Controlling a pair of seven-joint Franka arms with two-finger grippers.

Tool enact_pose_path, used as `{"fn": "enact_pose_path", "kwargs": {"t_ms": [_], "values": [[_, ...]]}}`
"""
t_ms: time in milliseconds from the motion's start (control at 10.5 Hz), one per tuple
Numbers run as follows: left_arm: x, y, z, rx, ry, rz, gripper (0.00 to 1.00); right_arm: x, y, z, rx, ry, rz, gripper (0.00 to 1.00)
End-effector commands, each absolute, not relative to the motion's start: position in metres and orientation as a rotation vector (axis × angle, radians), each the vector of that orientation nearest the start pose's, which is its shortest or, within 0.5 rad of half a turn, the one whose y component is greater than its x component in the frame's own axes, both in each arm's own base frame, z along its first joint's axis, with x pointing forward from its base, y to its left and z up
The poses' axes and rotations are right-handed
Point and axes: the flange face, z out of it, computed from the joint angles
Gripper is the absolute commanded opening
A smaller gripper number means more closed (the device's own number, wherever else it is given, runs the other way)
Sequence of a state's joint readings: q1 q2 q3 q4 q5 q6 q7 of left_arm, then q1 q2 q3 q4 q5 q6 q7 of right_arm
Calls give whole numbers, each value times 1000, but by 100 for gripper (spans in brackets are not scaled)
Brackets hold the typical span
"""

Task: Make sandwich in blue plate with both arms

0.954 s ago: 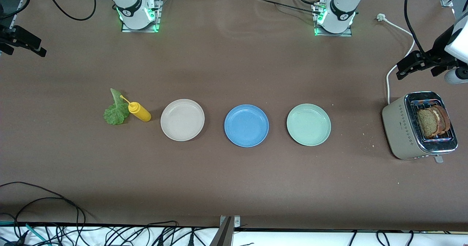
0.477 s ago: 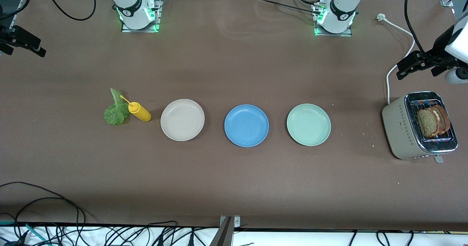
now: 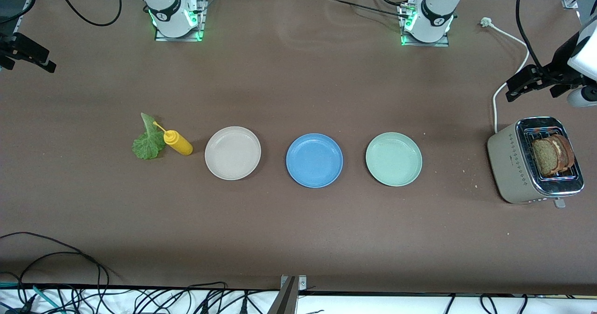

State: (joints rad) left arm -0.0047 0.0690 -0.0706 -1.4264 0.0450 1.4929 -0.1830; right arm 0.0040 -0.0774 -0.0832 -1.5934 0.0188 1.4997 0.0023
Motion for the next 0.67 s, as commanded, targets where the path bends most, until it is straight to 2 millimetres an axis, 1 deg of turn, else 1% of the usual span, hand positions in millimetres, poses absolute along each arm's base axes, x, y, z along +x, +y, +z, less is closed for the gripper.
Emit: {"fn": "enact_pose_path", "kwargs": {"t_ms": [0, 382, 477, 573], "values": [[563, -34, 656, -3079, -137, -11, 100, 522, -43, 658, -3101, 127, 5, 100], [564, -32, 656, -3070, -138, -13, 100, 522, -44, 658, -3100, 129, 7, 100], [564, -34, 655, -3066, -139, -11, 100, 521, -49, 657, -3099, 141, 12, 100], [565, -31, 654, -3053, -144, -13, 100, 521, -50, 657, -3097, 143, 14, 100]]}}
